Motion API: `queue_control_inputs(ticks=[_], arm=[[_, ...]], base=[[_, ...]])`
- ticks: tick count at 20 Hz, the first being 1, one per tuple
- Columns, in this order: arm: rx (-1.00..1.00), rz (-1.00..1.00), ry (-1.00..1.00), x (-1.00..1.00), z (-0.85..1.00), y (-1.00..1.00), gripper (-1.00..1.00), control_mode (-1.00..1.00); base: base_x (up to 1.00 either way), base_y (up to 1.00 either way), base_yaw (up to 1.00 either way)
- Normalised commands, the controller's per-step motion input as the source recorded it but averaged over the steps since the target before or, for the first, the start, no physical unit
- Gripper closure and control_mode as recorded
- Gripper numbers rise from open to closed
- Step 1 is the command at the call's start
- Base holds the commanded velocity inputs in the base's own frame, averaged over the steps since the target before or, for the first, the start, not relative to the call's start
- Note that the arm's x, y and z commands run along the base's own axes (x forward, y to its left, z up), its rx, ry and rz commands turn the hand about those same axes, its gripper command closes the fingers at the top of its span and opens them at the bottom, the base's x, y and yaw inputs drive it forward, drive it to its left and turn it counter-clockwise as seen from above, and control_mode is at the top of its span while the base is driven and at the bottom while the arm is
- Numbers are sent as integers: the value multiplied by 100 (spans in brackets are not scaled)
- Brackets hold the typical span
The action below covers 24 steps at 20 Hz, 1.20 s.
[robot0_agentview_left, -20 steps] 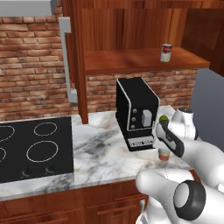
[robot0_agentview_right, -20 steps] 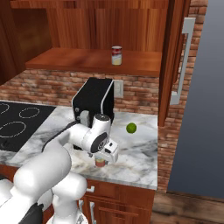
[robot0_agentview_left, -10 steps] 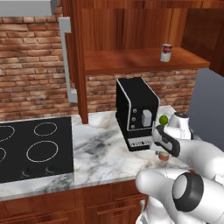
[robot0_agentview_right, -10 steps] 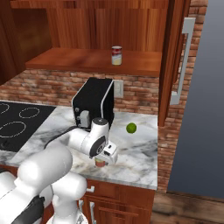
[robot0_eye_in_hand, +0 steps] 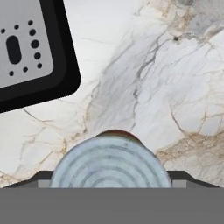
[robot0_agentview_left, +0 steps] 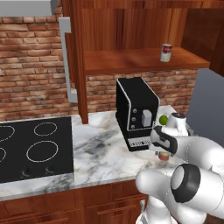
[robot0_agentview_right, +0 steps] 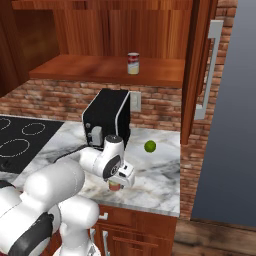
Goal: Restock the canned food cabinet by taking the new fresh canned food from the counter and placing it in the cabinet. Then, take the old canned food from the cabinet and place it on the counter.
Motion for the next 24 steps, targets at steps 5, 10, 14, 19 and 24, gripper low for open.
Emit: queue_control_inputs(ticks=[5,10,14,19,24], arm=[[0,0,0,0,0,0,100,-100],[0,2,-2,-13,2,1,100,-100],[4,12,-31,-60,52,22,100,-100],[5,10,-39,-62,89,43,100,-100],[6,9,-37,-58,99,28,100,-100]], base=[[0,0,0],[0,0,0],[0,0,0],[0,0,0],[0,0,0]])
